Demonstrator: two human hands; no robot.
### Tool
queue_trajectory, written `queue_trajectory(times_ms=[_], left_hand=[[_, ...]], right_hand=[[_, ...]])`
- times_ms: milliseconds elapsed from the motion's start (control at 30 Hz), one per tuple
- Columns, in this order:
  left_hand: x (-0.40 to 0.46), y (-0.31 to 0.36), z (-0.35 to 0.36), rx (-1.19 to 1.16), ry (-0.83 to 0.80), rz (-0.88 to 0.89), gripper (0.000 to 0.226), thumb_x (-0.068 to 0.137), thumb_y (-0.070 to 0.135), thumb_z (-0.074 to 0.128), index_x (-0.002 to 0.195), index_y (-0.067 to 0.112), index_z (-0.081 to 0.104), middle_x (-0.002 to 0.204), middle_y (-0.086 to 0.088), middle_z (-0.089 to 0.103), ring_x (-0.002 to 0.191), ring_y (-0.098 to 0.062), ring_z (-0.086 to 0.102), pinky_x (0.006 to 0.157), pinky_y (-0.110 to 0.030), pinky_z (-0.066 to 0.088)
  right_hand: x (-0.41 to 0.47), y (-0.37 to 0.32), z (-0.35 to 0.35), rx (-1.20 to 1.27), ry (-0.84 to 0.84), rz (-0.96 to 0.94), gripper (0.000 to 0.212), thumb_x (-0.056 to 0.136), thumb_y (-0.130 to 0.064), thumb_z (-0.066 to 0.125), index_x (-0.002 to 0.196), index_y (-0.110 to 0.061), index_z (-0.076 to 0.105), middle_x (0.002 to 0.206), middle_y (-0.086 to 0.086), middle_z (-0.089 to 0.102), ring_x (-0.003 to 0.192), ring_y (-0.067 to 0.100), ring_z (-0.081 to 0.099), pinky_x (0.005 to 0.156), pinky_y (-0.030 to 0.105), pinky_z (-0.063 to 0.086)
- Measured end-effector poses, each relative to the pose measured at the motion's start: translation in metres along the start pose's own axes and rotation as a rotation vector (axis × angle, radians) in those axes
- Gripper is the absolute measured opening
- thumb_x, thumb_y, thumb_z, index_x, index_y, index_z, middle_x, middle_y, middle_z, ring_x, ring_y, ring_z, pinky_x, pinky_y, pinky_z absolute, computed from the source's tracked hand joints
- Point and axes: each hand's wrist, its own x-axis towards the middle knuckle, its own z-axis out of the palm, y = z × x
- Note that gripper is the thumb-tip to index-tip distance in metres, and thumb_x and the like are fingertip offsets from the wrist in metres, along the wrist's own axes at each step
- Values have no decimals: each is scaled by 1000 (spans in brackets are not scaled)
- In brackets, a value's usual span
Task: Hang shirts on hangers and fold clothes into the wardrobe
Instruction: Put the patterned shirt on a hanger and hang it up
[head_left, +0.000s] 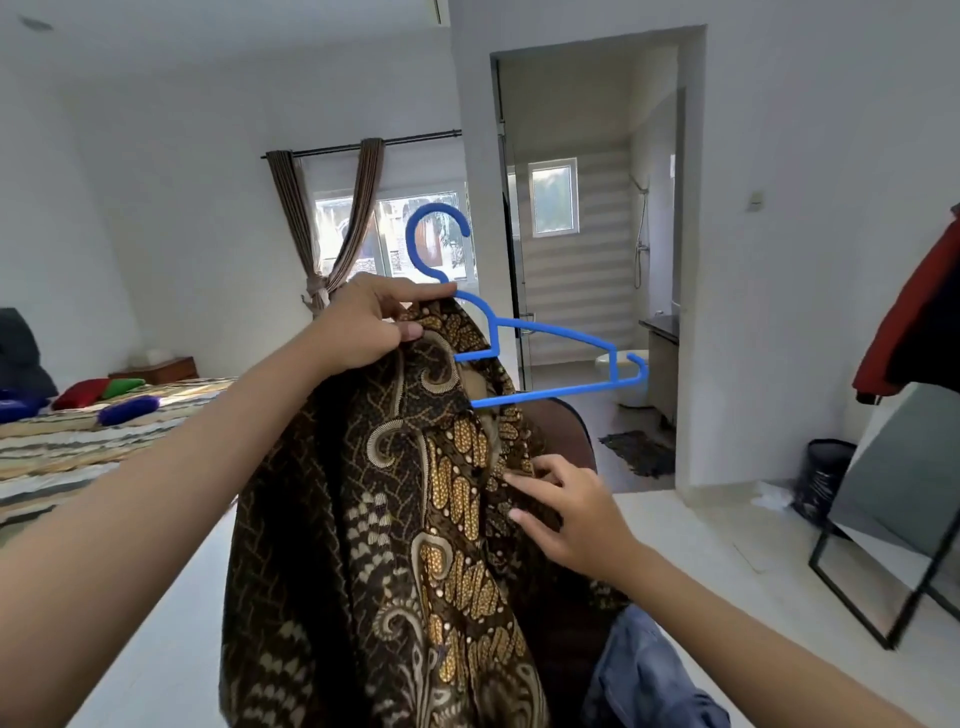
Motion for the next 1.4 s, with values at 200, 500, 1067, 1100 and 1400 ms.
queue_trajectory(times_ms=[200,500,1067,1100,1400], left_hand=[[-6,-14,-24,-40,-14,-15,70,77,-17,61,99,50,67,107,23,67,98,-8,63,94,-15,45],[-7,-20,-38,-120,-59,-40,57,77,-19,59,110,27,64,90,31,68,93,11,62,84,-4,44],[15,-35,-33,71,-131,-131,70,76,-12,64,86,57,67,84,20,71,87,-6,60,94,-25,40],[16,-34,-30,107,-121,-132,69,76,-10,64,85,58,66,80,19,71,81,-6,58,87,-25,41],[15,-13,4,226,99,-102,59,72,-11,52,105,35,67,78,1,71,51,-3,44,58,-16,35]], right_hand=[[14,17,-23,214,189,195,50,73,-16,81,118,-5,63,107,-4,61,102,-2,55,92,6,38],[38,40,-75,310,103,150,62,59,-20,88,117,-15,64,110,-31,62,107,-7,58,95,11,42],[70,40,-139,347,-121,250,57,54,-4,89,103,-23,68,103,0,69,69,-12,58,61,1,40],[70,40,-140,336,-128,259,56,53,-7,90,102,-25,68,104,-4,69,74,-12,59,63,2,40],[73,26,-142,315,0,320,58,53,-18,91,105,-31,68,102,-15,68,86,-9,62,72,8,46]])
